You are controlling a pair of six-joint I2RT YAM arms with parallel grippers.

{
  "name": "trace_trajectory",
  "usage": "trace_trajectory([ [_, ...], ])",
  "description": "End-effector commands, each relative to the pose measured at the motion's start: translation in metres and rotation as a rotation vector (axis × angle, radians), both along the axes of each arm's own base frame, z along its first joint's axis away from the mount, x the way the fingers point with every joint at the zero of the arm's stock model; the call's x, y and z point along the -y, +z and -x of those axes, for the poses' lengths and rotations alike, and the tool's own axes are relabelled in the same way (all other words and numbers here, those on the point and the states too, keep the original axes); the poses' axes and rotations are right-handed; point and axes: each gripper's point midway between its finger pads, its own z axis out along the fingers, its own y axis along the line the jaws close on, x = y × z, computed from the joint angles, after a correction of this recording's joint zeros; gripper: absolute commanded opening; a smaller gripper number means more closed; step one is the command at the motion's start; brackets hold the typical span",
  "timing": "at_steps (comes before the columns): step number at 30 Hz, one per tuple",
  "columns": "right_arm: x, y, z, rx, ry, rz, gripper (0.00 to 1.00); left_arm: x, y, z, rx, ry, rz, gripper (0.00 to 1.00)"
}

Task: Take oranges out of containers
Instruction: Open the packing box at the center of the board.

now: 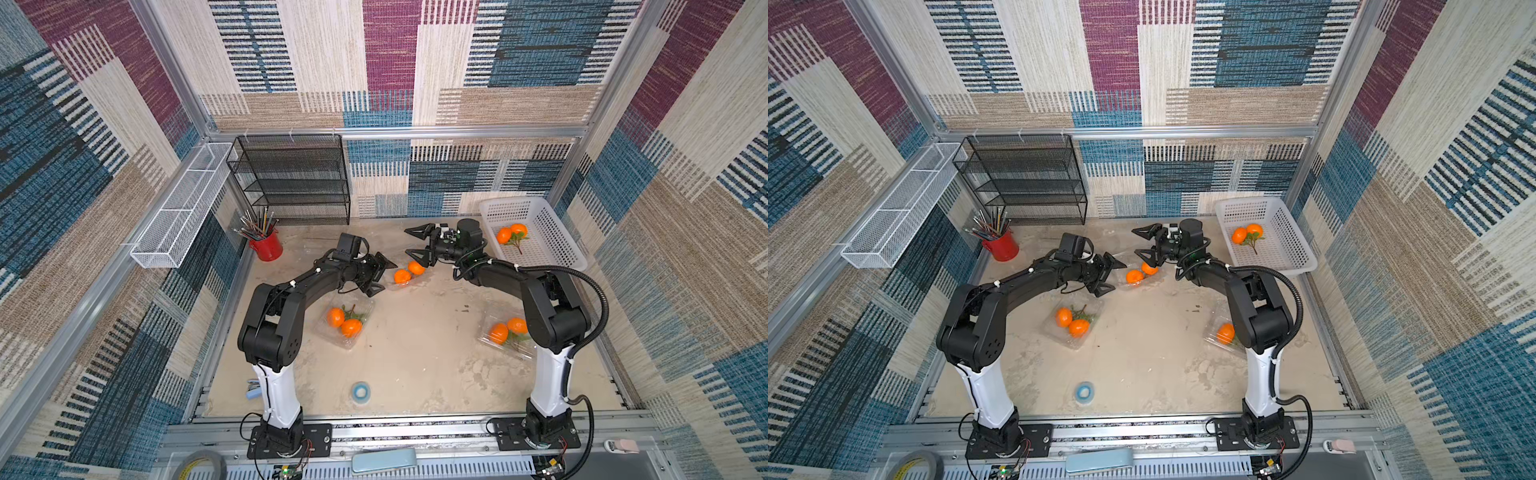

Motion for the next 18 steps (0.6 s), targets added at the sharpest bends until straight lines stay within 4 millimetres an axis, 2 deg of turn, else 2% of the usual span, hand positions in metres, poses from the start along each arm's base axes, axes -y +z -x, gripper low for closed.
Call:
trace_trajectory([
  [1,0.002,-0.012,-0.005,0.04,0.045,0.136,0.87,-0.016,0.003,0.004,0.022,-0.017,-0.093,0.88],
  [4,0.009,-0.015,-0.024,0.107,0.062,0.333,0.9,-0.028,0.017,0.002,0.053,-0.023,-0.135,0.91],
  [8,0.016,-0.029,-0.043,0.168,0.109,0.58,0.87,-0.036,0.03,-0.006,0.083,-0.063,-0.18,0.96],
  [12,0.017,-0.05,-0.049,0.206,0.141,0.769,0.81,-0.025,0.039,-0.015,0.119,-0.125,-0.145,0.99],
  [16,0.019,-0.069,-0.052,0.217,0.152,0.895,0.78,-0.005,0.056,-0.018,0.169,-0.147,0.006,1.0],
  [18,0.022,-0.076,-0.053,0.218,0.152,0.949,0.77,0.001,0.056,-0.017,0.175,-0.144,0.068,1.0],
])
